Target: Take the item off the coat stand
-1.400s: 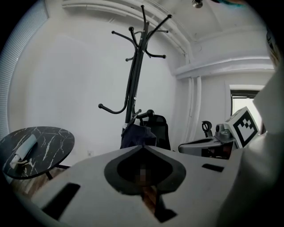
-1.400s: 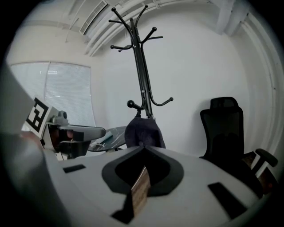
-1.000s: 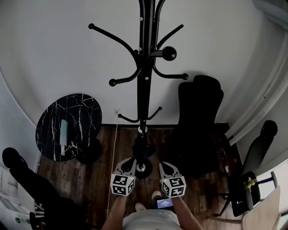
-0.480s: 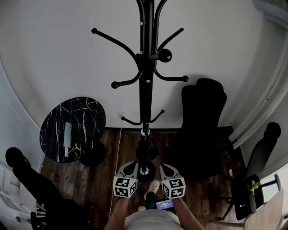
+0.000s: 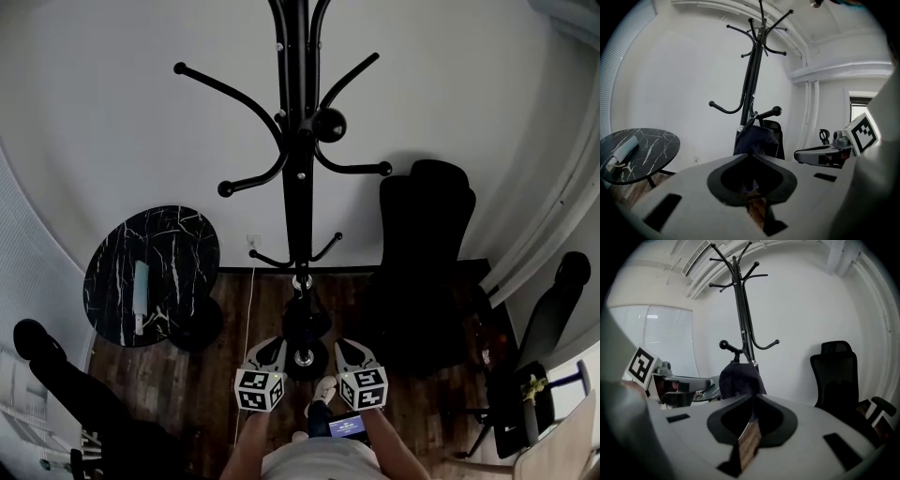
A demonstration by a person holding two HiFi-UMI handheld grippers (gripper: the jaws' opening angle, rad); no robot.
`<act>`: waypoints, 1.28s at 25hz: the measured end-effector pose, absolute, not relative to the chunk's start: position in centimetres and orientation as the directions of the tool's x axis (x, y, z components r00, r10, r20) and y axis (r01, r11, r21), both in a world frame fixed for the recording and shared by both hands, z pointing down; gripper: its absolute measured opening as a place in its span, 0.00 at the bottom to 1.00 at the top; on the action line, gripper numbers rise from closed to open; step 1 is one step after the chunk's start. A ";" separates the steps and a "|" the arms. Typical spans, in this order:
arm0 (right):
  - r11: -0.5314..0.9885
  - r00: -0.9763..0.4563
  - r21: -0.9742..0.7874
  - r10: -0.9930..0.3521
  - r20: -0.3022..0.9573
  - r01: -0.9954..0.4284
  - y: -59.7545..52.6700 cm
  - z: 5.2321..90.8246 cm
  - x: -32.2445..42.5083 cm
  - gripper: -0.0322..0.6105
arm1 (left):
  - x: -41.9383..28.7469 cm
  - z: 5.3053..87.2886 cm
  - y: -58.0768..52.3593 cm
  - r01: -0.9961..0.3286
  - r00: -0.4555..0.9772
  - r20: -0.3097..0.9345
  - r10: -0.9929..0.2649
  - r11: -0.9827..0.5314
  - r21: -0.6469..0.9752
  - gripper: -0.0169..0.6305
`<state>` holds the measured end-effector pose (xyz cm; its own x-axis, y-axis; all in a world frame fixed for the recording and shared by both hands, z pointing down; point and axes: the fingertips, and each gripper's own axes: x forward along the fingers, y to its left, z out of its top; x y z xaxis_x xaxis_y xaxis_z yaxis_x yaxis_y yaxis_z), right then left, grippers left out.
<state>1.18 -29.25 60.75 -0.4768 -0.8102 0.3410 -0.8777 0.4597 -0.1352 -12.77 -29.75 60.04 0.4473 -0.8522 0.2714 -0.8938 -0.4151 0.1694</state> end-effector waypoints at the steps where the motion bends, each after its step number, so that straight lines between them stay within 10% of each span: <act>1: 0.460 -0.476 -0.135 -0.809 0.345 -0.878 -29.6 60.9 1.2 0.09 | -12.8 60.1 -30.1 -0.895 0.446 0.274 -0.852 -0.413 0.171 0.06; 32: 0.548 -0.533 -0.105 -0.722 0.441 -0.830 -36.5 64.2 -1.4 0.32 | -11.6 63.4 -35.5 -0.872 0.489 0.356 -0.796 -0.435 0.225 0.18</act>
<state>-1.42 -36.51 64.23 -0.5329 -0.7222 0.4410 -0.8298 0.5481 -0.1052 -11.60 -35.54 63.42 0.4892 -0.7963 0.3556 -0.8718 -0.4353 0.2247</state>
